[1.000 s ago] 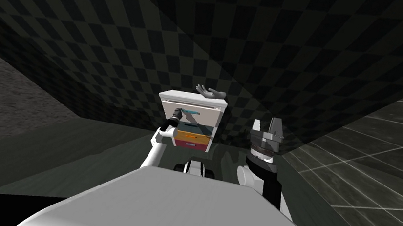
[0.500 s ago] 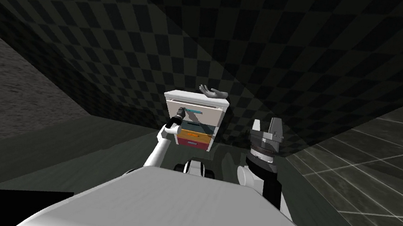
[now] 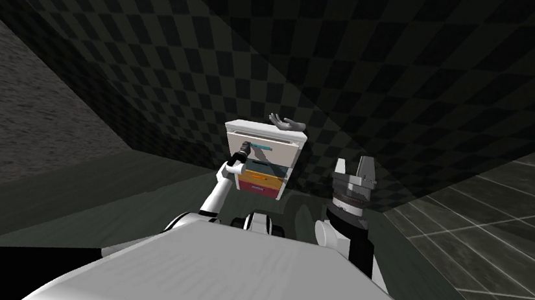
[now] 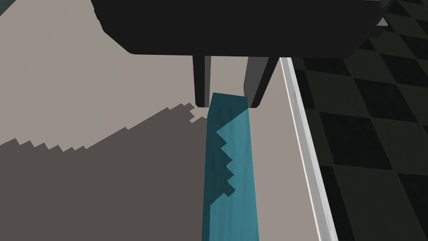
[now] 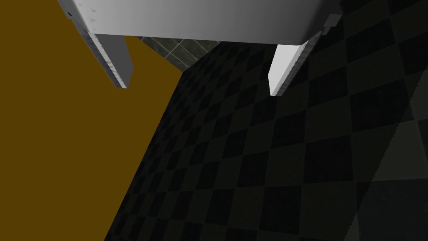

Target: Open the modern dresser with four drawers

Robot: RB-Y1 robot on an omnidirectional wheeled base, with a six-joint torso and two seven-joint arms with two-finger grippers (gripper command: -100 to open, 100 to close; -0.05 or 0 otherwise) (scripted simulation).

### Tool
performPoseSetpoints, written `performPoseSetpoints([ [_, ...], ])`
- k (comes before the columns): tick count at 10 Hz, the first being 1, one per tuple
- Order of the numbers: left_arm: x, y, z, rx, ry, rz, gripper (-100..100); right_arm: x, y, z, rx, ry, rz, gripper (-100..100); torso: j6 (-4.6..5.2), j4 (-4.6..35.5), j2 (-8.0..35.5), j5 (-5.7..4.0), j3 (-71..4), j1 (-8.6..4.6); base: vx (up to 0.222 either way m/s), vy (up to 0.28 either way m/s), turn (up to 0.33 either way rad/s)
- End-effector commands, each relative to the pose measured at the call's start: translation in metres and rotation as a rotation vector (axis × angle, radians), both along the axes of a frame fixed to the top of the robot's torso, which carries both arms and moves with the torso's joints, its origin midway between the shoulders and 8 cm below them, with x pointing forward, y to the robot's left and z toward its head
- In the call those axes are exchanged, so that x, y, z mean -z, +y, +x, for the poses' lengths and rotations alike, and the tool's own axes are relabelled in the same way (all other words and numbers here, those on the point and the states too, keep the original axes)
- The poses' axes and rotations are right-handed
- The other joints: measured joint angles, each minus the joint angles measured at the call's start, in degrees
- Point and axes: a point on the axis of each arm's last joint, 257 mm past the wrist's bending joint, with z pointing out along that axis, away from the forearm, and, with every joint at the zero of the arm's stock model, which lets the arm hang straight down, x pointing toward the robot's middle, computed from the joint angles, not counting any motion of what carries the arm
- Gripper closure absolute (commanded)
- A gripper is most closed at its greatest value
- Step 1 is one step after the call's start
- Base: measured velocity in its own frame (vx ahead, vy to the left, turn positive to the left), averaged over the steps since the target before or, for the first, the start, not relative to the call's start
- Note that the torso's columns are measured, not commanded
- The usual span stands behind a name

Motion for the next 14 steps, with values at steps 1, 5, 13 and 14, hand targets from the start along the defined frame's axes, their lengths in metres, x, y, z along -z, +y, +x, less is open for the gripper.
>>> performPoseSetpoints([
  [1,-0.013,-0.026,0.016,0.033,-0.021,0.008,100,0.0,0.0,0.0,0.0,0.0,0.0,0,-0.15,0.2,0.2,-0.01,0.1,0.12,-0.125,0.023,0.119],
  [5,-0.019,-0.059,0.037,0.076,-0.016,0.024,100,0.0,0.0,0.0,0.0,0.0,0.0,0,-0.1,0.3,0.4,-0.07,0.2,-0.02,-0.076,0.015,0.084],
  [13,-0.014,-0.093,0.058,0.122,0.021,0.053,100,0.0,0.0,0.0,0.0,0.0,0.0,0,0.25,0.4,0.5,-0.16,0.3,-0.3,-0.045,0.02,0.043],
  [14,-0.013,-0.096,0.058,0.128,0.024,0.054,100,0.0,0.0,0.0,0.0,0.0,0.0,0,0.1,0.4,0.4,-0.16,0.2,-0.26,-0.11,0.015,0.022],
])
